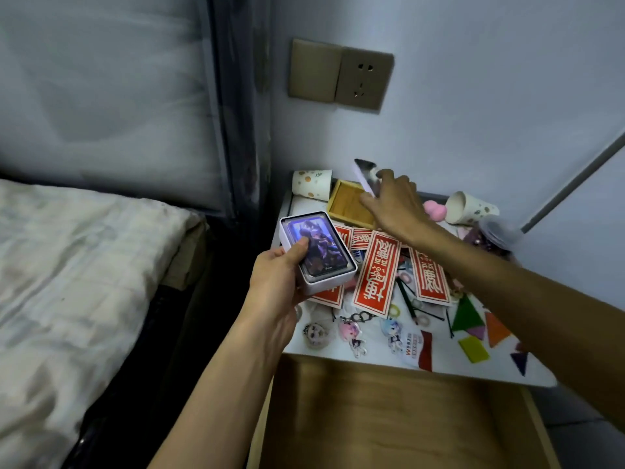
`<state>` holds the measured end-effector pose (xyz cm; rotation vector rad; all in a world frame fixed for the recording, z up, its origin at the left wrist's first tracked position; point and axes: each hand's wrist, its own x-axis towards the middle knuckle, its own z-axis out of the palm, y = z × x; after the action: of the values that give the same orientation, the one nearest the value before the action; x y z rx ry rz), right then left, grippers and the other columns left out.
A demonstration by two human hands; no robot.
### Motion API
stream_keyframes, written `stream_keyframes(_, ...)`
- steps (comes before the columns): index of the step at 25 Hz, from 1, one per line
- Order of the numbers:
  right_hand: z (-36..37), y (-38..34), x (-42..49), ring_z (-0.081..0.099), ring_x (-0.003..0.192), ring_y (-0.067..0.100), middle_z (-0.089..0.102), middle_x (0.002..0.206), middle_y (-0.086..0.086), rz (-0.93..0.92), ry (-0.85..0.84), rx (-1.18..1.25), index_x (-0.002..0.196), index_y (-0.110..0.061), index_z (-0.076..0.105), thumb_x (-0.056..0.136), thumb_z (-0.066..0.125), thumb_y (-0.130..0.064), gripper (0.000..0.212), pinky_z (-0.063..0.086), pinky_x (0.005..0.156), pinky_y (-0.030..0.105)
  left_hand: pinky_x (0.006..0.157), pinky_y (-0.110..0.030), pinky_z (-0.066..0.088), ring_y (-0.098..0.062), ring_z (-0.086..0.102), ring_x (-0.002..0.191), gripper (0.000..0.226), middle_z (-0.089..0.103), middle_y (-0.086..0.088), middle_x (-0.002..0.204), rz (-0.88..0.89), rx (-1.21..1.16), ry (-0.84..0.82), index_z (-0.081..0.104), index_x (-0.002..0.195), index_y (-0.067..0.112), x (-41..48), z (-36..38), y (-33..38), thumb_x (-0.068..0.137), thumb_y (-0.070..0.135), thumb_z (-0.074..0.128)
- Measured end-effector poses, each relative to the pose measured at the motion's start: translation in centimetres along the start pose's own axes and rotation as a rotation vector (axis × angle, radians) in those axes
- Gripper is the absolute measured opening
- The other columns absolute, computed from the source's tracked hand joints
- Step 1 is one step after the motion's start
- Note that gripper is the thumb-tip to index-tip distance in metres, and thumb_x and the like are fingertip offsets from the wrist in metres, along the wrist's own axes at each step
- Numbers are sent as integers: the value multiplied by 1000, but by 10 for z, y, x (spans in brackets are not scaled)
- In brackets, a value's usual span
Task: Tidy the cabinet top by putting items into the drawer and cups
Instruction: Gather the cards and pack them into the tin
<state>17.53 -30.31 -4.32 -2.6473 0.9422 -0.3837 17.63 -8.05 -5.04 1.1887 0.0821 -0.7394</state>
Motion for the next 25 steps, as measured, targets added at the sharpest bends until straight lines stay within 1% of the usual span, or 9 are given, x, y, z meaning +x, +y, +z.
stream_keyframes(3,-52,0,-83,64,81,27,65,97,11,-48,-73,392,121,-18,54,96,47,-27,28,48,61,36,61,-32,59,-21,72,65,25,75,-11,81,-1,24,-23,66,107,-4,-10,9,-7,97,17,57)
stream_keyframes(6,-84,9,-149,72,82,20,75,90,2,139,-199,882,99,-21,66,96,52,-16,15,56,76,40,59,-34,59,-19,71,62,25,75,-8,79,-11,59,-30,63,111,-3,-18,21,-23,96,17,58)
stream_keyframes(9,-84,28,-178,73,86,22,76,95,1,234,-316,1144,102,-22,66,94,53,-5,23,58,77,39,57,-31,56,-18,70,63,25,75,-7,82,-26,118,-83,63,111,1,-33,34,-48,96,19,60)
stream_keyframes(10,-81,34,-182,73,87,22,76,96,1,248,-336,1167,103,-24,65,95,52,-4,25,58,75,38,61,-33,55,-21,71,69,27,76,-9,88,-35,142,-109,63,114,1,-38,39,-56,96,21,60)
stream_keyframes(13,-70,54,-193,73,90,19,75,100,-3,286,-302,1184,109,-29,62,97,53,-7,27,60,75,37,89,-50,53,-32,71,94,31,75,-9,101,-84,169,-165,63,119,6,-48,51,-77,96,26,59)
stream_keyframes(15,-63,64,-198,72,92,14,72,106,-6,289,-231,1117,122,-31,55,97,55,-13,31,60,73,34,91,-50,52,-31,71,99,31,75,-8,105,-82,183,-207,62,121,9,-49,57,-85,97,27,57)
stream_keyframes(19,-51,75,-201,68,95,7,60,115,-15,228,-120,876,139,-36,40,99,54,-21,46,57,64,20,91,-48,53,-29,71,100,32,74,-8,109,-76,191,-250,61,124,11,-46,63,-94,97,27,57)
stream_keyframes(22,-40,79,-197,55,120,11,46,142,-3,171,-147,699,146,-34,33,98,52,-38,52,56,82,25,95,-51,52,-31,70,101,32,73,-10,110,-87,161,-256,62,123,9,-46,67,-98,96,25,59)
stream_keyframes(25,-37,81,-198,32,142,20,22,158,-2,190,-220,585,151,-40,17,77,49,-78,89,45,105,47,97,-54,50,-32,69,104,33,72,-12,113,-77,124,-267,61,124,8,-46,69,-103,95,23,59)
